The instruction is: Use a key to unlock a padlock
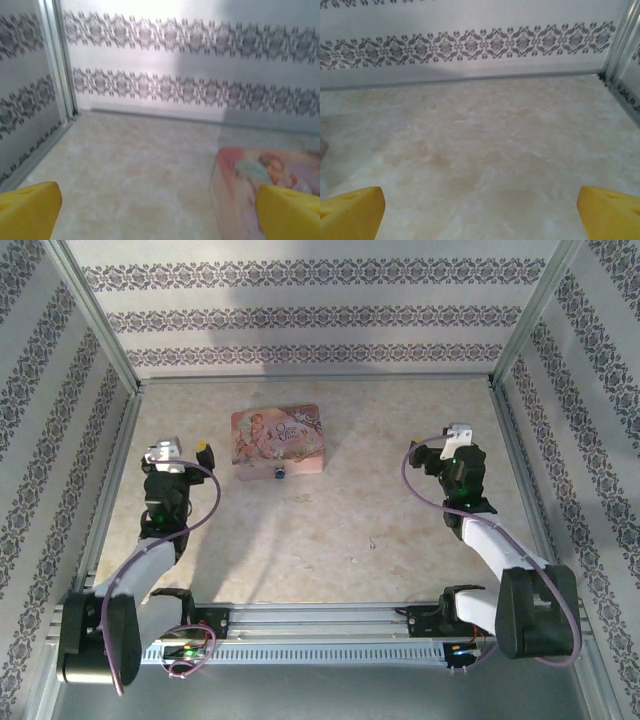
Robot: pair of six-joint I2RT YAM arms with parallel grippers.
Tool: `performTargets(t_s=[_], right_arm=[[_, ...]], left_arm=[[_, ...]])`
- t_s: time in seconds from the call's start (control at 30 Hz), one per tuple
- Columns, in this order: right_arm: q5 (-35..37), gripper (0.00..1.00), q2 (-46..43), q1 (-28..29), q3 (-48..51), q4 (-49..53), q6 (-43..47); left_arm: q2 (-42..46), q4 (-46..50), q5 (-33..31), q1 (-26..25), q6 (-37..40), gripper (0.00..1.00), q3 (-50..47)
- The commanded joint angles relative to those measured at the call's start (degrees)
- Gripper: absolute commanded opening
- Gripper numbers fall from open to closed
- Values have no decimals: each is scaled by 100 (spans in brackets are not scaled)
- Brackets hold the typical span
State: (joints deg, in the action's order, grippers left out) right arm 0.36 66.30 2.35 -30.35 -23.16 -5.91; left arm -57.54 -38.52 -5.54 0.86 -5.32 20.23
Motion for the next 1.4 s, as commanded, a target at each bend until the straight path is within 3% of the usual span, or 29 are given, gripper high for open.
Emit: performTargets(t_s=[0.0, 0.2, 0.43, 0.67, 0.77, 0.93, 1.03, 1.17, 1.37], right_arm=[[-135, 98, -317, 192, -575, 1863, -428], [-326, 98, -753, 600, -1272, 3632, -882], [-695, 98, -1016, 1091, -1699, 5619, -1485], [-545, 92, -670, 2077, -1945, 7110, -1580], [-511, 85, -309, 2470, -1958, 7380, -1582], [-432, 76, 602, 3110, -2013, 7588, -1427], [-566, 69, 1223, 3384, -2106, 7603, -1296], [-682, 63, 1917, 3610, -2237, 7500, -1187], [-635, 53, 2510, 3734, -2413, 7362, -1106]], left_arm=[[628, 1451, -102, 19, -580, 99, 411], [1474, 2906, 44, 21, -1826, 99, 839], [2043, 4290, 1083, 19, -2291, 99, 1003], [1887, 4624, 2131, -147, -2956, 99, 614], [1727, 4629, 1926, -624, -3013, 99, 478], [1527, 4122, 1080, -1952, -3187, 99, 259], [1280, 3707, 796, -2470, -3350, 99, 220], [829, 3287, 642, -2783, -3414, 99, 282], [402, 2932, 580, -2846, -3473, 99, 315]])
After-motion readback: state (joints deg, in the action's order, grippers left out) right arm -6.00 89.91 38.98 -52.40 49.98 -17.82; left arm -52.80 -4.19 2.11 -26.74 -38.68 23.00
